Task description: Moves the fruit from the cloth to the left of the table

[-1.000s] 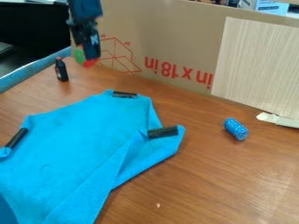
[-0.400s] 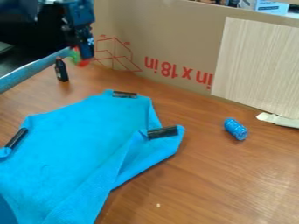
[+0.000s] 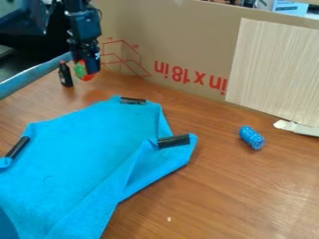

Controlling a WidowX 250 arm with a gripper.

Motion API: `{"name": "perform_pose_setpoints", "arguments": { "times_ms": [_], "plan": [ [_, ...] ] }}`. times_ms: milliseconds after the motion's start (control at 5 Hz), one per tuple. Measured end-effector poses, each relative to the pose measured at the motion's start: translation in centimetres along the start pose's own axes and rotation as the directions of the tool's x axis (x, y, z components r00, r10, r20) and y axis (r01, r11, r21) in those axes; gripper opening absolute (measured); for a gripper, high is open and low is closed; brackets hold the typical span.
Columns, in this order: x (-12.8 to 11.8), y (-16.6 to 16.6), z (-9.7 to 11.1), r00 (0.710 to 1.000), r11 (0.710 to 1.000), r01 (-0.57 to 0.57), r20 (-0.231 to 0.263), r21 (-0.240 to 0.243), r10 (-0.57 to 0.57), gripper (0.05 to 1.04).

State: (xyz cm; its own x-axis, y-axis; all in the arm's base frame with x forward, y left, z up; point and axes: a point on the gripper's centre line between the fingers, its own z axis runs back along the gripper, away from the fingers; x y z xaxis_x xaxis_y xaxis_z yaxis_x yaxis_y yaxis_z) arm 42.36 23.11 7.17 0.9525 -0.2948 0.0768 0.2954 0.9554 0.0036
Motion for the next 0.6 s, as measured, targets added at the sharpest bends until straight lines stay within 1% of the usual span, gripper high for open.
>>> {"name": "perform_pose_setpoints", "arguments": {
  "times_ms": [200,400,600],
  "plan": [
    [0.2,0.0,-0.1,1.0,1.0,-0.007,-0.001,0.003,0.007,0.728],
    [0.5,-0.5,-1.7,0.999,1.0,0.0,-0.033,-0.014,0.0,0.768],
    [0.9,-0.8,-1.6,0.999,0.999,0.037,-0.032,-0.01,-0.037,0.994]
  ]
}}
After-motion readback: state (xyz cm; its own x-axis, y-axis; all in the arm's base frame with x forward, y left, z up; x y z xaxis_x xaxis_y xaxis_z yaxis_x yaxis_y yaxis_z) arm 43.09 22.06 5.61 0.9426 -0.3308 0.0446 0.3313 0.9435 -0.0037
